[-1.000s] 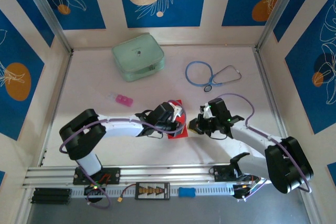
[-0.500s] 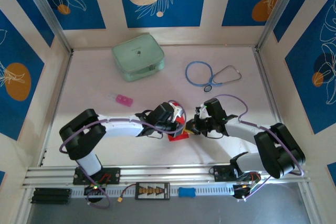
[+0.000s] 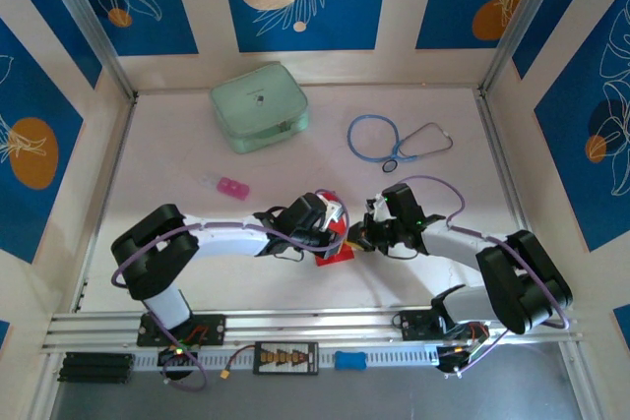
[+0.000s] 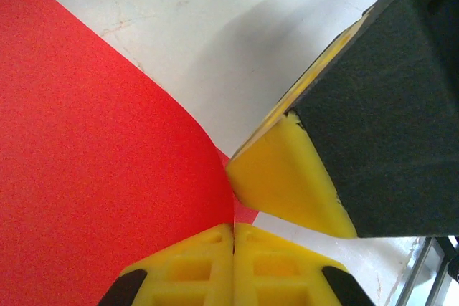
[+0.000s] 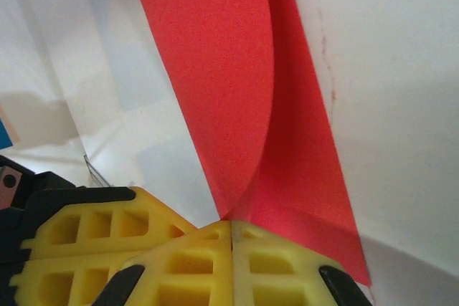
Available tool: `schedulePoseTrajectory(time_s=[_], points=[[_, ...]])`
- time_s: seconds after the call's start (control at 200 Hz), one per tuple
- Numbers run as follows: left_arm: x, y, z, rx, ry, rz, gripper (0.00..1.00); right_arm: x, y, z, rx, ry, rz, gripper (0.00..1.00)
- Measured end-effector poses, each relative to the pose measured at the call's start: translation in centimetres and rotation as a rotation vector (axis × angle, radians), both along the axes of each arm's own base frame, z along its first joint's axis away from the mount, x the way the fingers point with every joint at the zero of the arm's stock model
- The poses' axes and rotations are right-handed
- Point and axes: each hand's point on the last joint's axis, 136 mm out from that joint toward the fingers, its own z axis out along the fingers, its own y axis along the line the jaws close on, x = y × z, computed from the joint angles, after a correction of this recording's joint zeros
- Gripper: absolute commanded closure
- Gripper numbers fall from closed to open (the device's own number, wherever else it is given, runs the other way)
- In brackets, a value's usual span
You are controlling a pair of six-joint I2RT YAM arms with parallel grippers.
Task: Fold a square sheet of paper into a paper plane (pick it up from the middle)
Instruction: Fold the triangle a second time at the center of the table.
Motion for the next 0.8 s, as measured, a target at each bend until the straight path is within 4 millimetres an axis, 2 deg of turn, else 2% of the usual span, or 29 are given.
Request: schedulePoseTrajectory(time_s=[0.315,0.8], points=[[0.2,0.2,-0.1,0.004,-0.003,0.0,1.0,-1.1,-0.2,-1.2,-0.089,0.011,0.006,0.97],[0.2,0.9,-0.5,0.043,-0.01,-0.028,1.0,-0.7,0.2,-3.2,-0.137,0.043,-0.019,0.98]])
